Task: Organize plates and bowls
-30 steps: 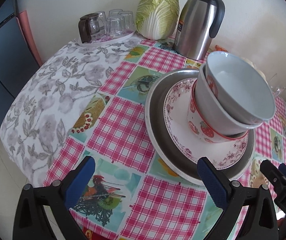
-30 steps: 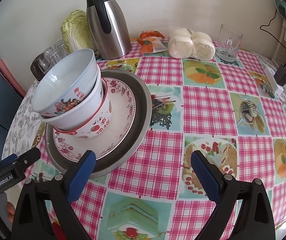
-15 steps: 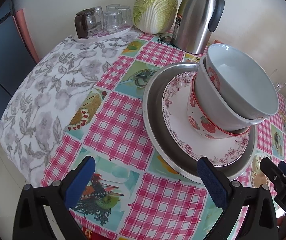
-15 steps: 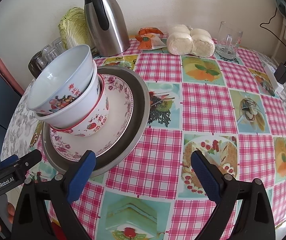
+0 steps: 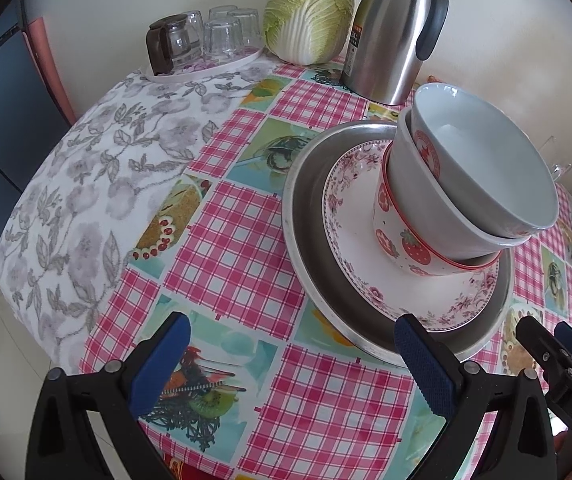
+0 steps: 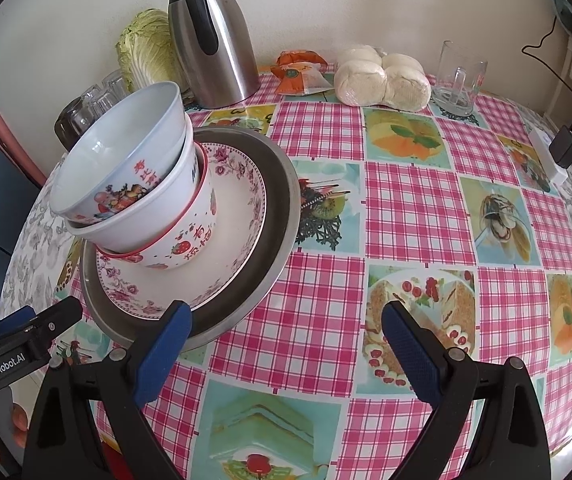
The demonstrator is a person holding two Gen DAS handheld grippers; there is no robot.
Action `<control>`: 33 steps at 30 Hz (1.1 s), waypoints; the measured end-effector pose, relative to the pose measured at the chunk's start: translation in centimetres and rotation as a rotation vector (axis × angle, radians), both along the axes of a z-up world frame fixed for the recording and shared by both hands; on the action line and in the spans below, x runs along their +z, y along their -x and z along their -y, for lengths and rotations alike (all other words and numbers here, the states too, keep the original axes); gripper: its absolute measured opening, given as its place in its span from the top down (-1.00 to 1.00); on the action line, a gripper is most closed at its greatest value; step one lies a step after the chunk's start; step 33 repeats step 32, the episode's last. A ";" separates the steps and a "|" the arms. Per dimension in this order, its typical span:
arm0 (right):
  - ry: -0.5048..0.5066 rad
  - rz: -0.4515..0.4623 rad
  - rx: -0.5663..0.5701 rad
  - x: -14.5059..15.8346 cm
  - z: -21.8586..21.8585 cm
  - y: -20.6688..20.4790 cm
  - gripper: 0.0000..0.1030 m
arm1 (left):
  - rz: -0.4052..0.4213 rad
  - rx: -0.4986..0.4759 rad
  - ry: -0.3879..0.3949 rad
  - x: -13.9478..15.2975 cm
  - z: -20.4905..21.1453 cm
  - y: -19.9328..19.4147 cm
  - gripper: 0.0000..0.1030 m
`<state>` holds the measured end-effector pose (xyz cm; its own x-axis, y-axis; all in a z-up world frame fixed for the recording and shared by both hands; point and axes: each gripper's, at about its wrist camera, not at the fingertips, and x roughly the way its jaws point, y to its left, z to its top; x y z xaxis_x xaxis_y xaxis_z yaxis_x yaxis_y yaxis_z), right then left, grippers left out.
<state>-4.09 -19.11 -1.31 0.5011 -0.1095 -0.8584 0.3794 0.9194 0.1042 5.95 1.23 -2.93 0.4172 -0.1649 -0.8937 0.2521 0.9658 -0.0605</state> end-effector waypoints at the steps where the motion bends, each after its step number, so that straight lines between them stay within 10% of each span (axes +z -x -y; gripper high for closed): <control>1: 0.000 -0.001 -0.001 0.0 0.0 0.0 -0.87 | 0.001 0.000 -0.001 0.0 0.0 0.0 -1.00; 33: 0.000 -0.006 -0.003 -0.3 0.2 0.2 -0.87 | 0.064 -0.027 -0.034 0.9 0.8 0.7 -1.00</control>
